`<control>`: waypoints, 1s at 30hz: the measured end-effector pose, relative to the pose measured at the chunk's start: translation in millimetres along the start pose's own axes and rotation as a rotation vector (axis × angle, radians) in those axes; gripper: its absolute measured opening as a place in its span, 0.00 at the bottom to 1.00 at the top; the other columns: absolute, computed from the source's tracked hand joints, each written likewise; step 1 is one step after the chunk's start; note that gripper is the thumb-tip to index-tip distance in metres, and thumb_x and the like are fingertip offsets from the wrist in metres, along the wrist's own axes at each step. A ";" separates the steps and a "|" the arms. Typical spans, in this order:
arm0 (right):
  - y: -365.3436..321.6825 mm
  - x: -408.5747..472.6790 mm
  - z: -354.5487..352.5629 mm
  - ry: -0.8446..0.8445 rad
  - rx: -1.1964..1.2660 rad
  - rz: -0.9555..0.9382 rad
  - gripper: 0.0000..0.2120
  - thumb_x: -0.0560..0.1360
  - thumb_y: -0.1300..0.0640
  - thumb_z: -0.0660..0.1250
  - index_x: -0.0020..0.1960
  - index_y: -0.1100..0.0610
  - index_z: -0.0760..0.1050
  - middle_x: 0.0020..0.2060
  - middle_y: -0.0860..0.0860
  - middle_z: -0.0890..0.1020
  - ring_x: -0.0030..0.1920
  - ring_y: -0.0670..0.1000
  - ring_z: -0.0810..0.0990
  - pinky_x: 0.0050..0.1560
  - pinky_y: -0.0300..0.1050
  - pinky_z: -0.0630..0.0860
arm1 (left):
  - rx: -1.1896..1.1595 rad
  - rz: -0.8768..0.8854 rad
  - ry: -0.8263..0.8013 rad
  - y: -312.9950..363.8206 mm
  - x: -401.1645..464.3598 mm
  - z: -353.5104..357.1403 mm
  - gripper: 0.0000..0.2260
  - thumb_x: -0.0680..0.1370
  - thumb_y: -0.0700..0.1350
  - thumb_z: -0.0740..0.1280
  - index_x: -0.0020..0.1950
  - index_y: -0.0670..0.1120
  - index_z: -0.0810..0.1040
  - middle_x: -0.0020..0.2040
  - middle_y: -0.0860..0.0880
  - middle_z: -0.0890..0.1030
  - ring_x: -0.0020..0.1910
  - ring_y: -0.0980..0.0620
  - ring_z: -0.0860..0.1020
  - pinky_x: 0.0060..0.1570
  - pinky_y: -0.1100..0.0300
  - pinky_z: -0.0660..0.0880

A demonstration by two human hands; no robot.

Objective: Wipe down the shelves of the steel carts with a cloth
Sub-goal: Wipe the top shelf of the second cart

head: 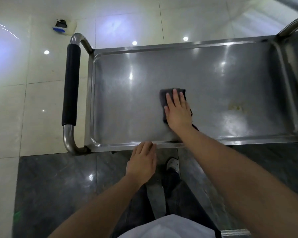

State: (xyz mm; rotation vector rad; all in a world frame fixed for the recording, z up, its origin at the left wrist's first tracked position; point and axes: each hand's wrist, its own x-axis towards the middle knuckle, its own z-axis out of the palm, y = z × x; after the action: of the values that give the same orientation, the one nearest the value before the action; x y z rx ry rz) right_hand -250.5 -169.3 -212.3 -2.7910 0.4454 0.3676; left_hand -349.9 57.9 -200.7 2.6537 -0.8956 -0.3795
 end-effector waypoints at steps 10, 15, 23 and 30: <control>24.6 51.3 -20.1 0.023 0.022 -0.016 0.30 0.83 0.50 0.51 0.82 0.49 0.46 0.82 0.50 0.43 0.81 0.57 0.43 0.79 0.58 0.50 | 0.008 0.001 0.065 0.6 -6.6 17.2 0.20 0.85 0.47 0.56 0.71 0.39 0.76 0.68 0.42 0.75 0.68 0.41 0.72 0.71 0.45 0.70; 30.3 11.0 -9.9 0.029 0.045 0.020 0.27 0.85 0.48 0.48 0.82 0.49 0.48 0.82 0.50 0.43 0.81 0.55 0.44 0.79 0.57 0.53 | 0.041 -0.027 0.017 -0.7 -8.6 17.2 0.21 0.85 0.48 0.55 0.73 0.39 0.75 0.69 0.42 0.74 0.69 0.40 0.71 0.72 0.45 0.70; 39.3 -124.0 37.6 0.027 -0.033 -0.057 0.26 0.83 0.48 0.50 0.80 0.52 0.58 0.82 0.53 0.50 0.81 0.58 0.50 0.76 0.56 0.60 | 0.044 -0.060 0.043 16.2 -4.9 12.2 0.20 0.83 0.48 0.58 0.70 0.40 0.76 0.66 0.43 0.75 0.65 0.43 0.71 0.70 0.44 0.71; 79.7 -128.0 28.4 0.002 -0.064 -0.027 0.26 0.84 0.49 0.48 0.81 0.50 0.55 0.81 0.54 0.52 0.80 0.58 0.52 0.75 0.57 0.61 | 0.006 0.036 0.019 55.5 25.3 20.2 0.20 0.84 0.47 0.56 0.70 0.40 0.76 0.66 0.41 0.75 0.66 0.40 0.73 0.69 0.46 0.69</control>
State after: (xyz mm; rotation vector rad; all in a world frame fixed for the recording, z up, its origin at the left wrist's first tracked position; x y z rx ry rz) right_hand -400.8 -199.1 -220.5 -2.8568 0.4027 0.3796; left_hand -367.2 -3.9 -202.1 2.6386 -0.9384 -0.3427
